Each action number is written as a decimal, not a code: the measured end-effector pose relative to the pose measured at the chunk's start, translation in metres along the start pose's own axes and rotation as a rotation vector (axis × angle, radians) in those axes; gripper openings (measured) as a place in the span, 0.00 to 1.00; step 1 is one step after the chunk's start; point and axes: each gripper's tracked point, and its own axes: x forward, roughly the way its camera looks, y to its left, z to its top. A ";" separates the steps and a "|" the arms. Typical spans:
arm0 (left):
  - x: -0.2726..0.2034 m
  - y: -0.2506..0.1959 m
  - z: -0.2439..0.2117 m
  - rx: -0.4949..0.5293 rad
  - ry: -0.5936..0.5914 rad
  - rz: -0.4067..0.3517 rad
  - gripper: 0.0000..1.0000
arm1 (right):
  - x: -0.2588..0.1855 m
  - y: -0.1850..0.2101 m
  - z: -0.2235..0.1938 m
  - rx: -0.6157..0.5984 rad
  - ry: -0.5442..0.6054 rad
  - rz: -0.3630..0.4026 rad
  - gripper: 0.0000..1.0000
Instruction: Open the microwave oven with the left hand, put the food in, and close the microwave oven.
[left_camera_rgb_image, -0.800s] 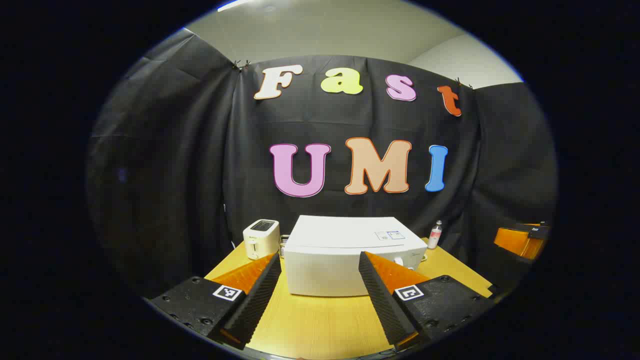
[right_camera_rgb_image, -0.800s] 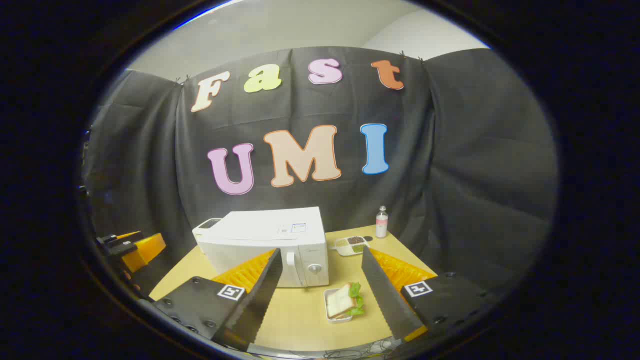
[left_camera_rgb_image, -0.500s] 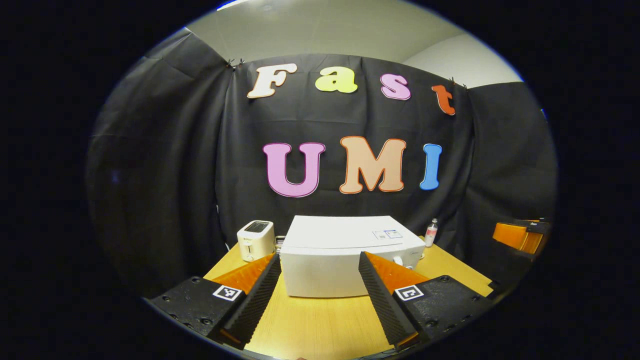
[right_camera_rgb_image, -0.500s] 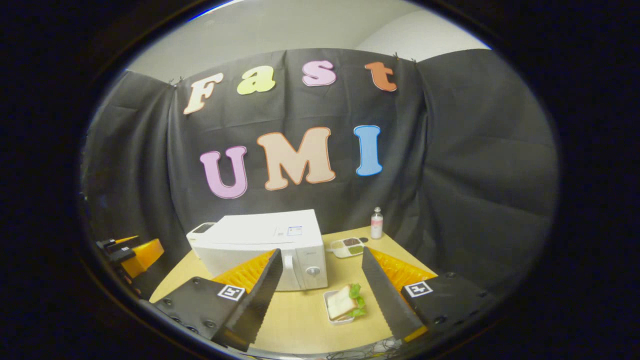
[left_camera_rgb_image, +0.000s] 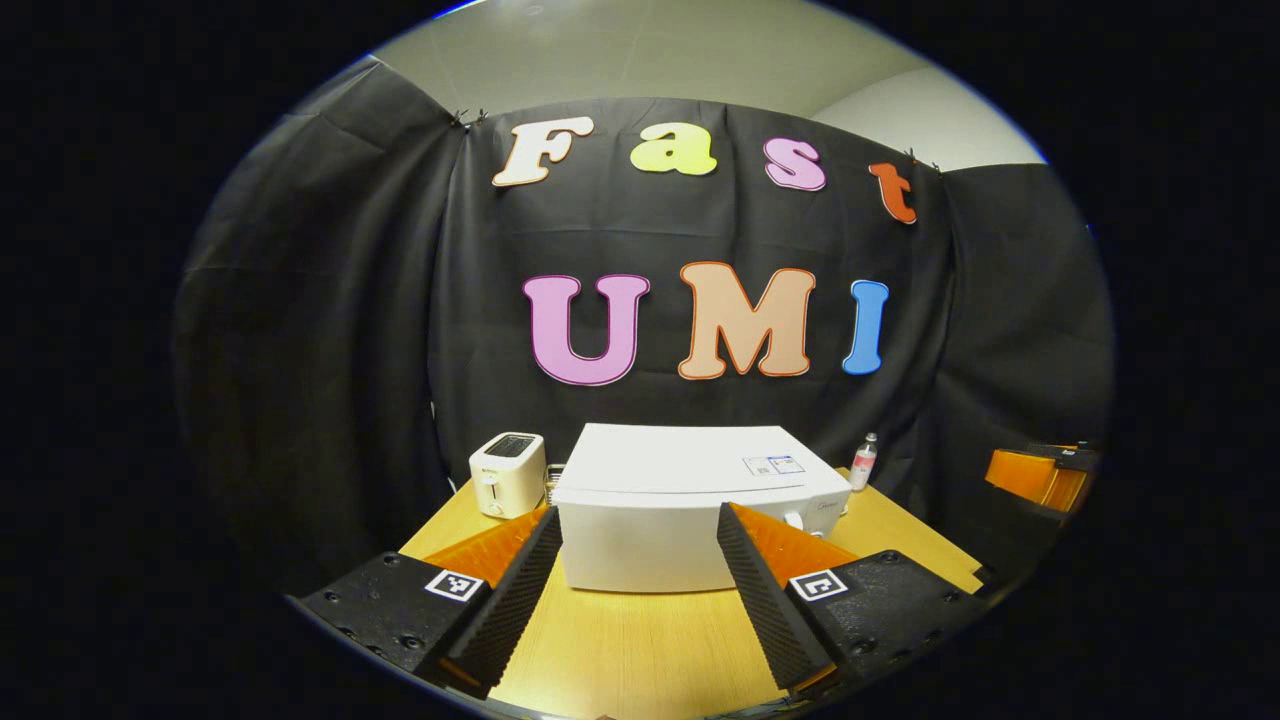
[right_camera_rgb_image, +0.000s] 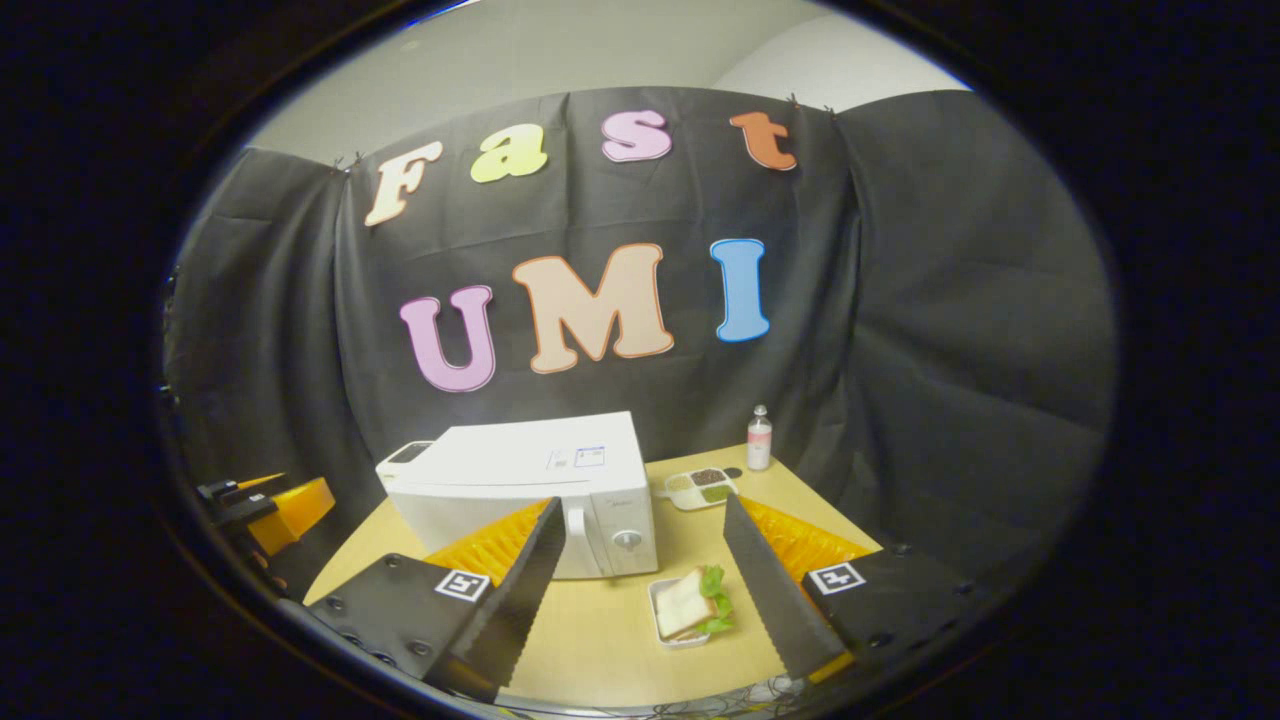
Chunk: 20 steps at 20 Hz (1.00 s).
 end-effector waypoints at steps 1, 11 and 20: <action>0.001 -0.005 -0.001 0.000 0.004 -0.001 0.95 | 0.003 -0.004 0.001 -0.002 0.003 0.002 0.92; 0.024 -0.054 -0.020 -0.039 0.078 -0.046 0.96 | 0.023 -0.046 0.015 0.035 0.013 -0.012 0.92; 0.055 -0.098 -0.120 -0.060 0.270 -0.122 0.95 | 0.019 -0.075 -0.016 0.079 0.084 -0.064 0.92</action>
